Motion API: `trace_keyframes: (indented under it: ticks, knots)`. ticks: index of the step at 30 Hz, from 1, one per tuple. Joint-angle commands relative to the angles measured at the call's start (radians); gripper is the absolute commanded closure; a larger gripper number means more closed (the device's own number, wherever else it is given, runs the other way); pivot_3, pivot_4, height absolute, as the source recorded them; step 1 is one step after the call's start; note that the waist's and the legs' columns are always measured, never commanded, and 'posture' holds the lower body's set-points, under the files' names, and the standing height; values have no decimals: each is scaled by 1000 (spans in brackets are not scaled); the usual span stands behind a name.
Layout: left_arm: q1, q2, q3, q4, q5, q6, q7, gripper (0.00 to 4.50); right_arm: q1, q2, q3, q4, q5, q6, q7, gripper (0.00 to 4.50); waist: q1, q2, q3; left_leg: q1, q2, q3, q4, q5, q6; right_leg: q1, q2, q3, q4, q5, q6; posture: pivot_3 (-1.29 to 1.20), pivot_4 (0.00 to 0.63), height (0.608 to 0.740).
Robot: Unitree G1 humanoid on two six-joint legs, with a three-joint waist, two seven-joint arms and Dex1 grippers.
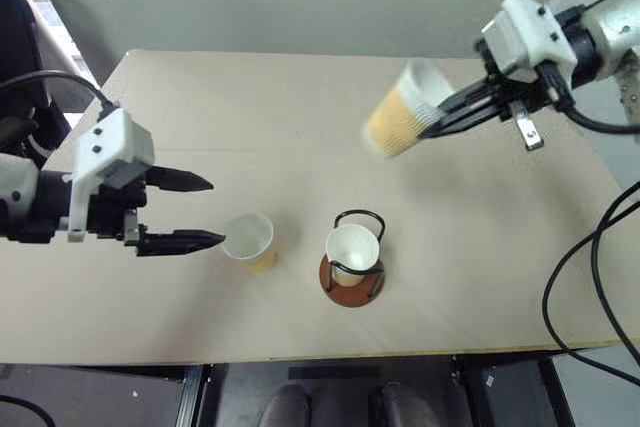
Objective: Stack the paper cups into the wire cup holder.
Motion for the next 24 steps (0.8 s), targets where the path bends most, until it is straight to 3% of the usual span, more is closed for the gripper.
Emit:
trace_keyframes:
  ticks: [1, 10, 24]
  knots:
    - [-23, 14, 6, 0, 3, -19, -4, 78, 48, -17, -2, -126, 48, 58, 3, 4479, -2, 0, 0, 0, 0, -1, 1, 0, 0, 0, 0, 0, 1, 0, 0, 0, 150, 740]
    - [-2, 18, 23, -7, 6, -12, -9, 78, 119, 17, 55, -220, -25, 56, 3, 4479, -8, -1, 0, 2, 0, -2, 1, 0, 1, 0, -1, 0, 7, -1, -2, 0, 150, 740]
    - [20, 19, 52, -22, 4, 5, -3, 78, 191, 82, 112, -208, -199, -20, 3, 4479, -13, -1, 0, 3, 0, -2, 1, 0, 2, 0, -1, -1, 14, -2, -4, 0, 150, 740]
